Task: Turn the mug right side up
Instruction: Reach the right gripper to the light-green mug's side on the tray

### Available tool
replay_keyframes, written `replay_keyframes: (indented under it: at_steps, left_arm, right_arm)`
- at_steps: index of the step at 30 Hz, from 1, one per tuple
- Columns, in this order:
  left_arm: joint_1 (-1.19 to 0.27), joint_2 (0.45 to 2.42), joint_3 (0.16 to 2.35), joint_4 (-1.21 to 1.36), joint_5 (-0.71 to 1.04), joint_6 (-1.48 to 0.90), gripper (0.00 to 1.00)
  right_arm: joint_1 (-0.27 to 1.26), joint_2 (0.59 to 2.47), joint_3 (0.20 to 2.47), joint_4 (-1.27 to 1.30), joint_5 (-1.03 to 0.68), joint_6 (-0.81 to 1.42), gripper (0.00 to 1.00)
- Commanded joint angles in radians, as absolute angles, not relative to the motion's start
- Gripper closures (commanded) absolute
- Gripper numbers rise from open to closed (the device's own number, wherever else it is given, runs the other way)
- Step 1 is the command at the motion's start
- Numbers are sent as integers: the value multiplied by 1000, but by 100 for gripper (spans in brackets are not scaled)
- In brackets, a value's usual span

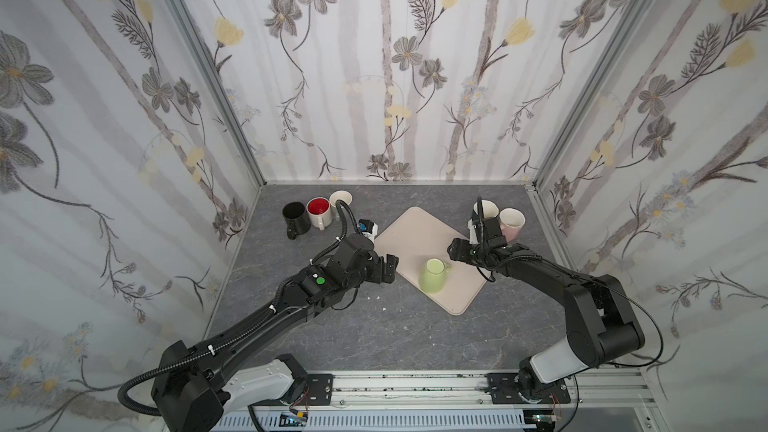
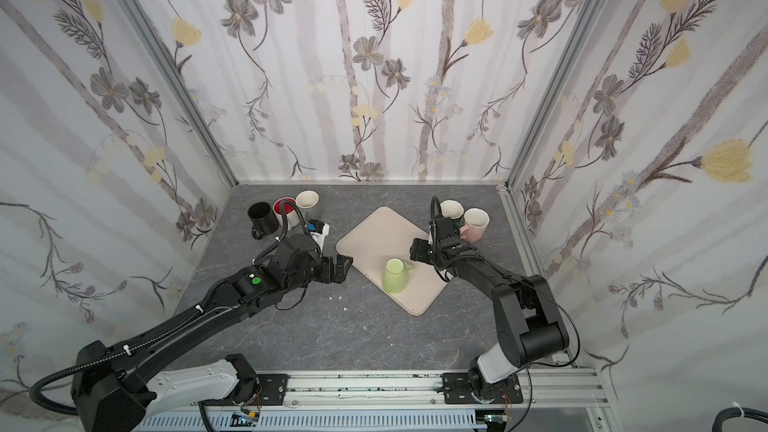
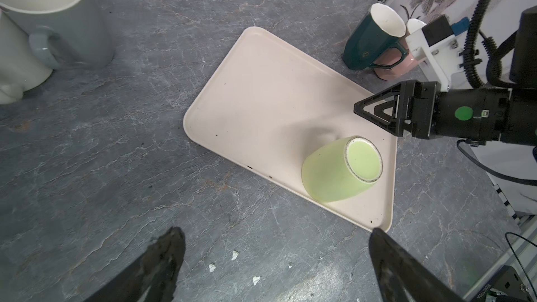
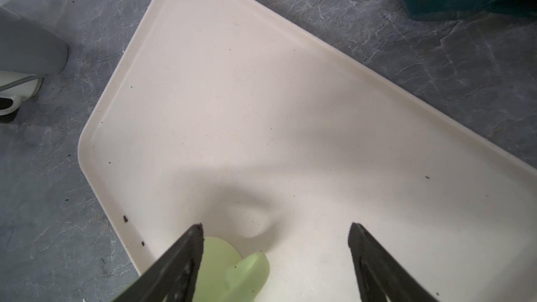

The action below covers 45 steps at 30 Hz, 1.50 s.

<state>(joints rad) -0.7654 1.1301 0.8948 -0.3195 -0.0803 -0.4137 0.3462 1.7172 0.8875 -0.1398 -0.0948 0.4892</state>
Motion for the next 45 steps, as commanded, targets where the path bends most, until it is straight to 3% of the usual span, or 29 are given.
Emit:
replay_keyframes:
  at_steps: [1, 32, 45]
  left_arm:
    - [-761, 1122, 897, -324, -101, -435, 0]
    - [-742, 1182, 913, -283, -72, -456, 0]
    - [-741, 1201, 926, -288, -43, -479, 0]
  right_arm:
    - [367, 1735, 905, -138, -35, 461, 21]
    - [534, 1506, 690, -165, 51, 568, 25]
    - [696, 1570, 741, -78, 12, 620, 26]
